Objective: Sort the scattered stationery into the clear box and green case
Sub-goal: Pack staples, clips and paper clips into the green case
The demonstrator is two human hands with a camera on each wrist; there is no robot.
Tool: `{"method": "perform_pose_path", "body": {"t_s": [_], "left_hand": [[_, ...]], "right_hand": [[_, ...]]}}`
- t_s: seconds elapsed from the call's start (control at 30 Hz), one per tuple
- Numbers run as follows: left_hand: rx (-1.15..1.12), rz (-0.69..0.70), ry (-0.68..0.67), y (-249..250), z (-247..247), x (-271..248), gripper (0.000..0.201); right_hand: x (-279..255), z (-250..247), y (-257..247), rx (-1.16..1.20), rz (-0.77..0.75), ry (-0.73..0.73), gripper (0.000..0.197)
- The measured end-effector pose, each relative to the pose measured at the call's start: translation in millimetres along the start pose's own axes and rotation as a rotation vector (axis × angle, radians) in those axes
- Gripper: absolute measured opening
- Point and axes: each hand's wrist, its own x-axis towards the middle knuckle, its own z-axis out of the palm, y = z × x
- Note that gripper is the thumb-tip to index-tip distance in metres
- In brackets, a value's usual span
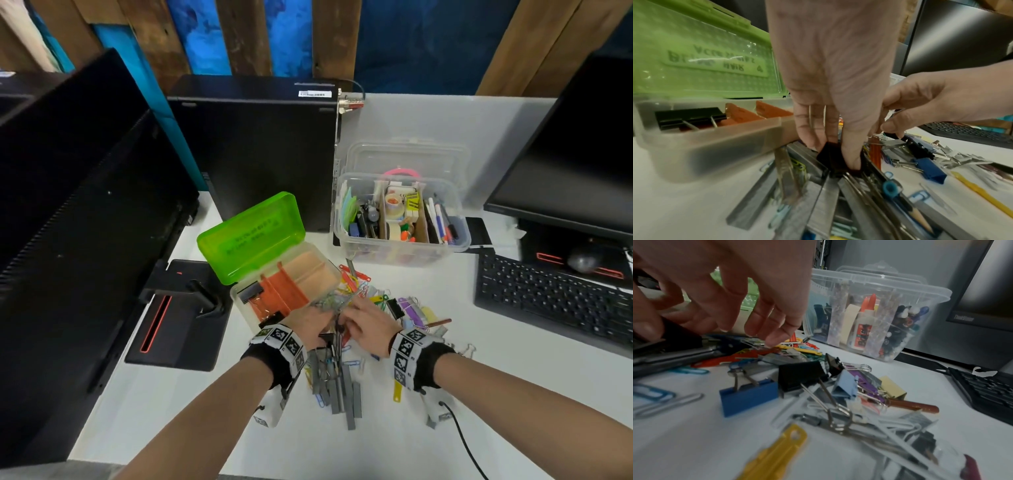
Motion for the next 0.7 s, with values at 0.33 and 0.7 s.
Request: {"method": "perform_pose_path", "body": {"t_s": [0.33,0.7], "left_hand": [[-0.378,-0.013,0.038,-20.0,-13.5,-3.4,0.025],[-0.469,-0.441,0.474,-102.1,-37.1,-29.9,0.025]], "right_hand": [[13.9,-13.0,-7.5,0.018,0.060,0.010,0.022],[46.9,-15.7,-36.4,0.099,0.047,0.039,0.019]]}}
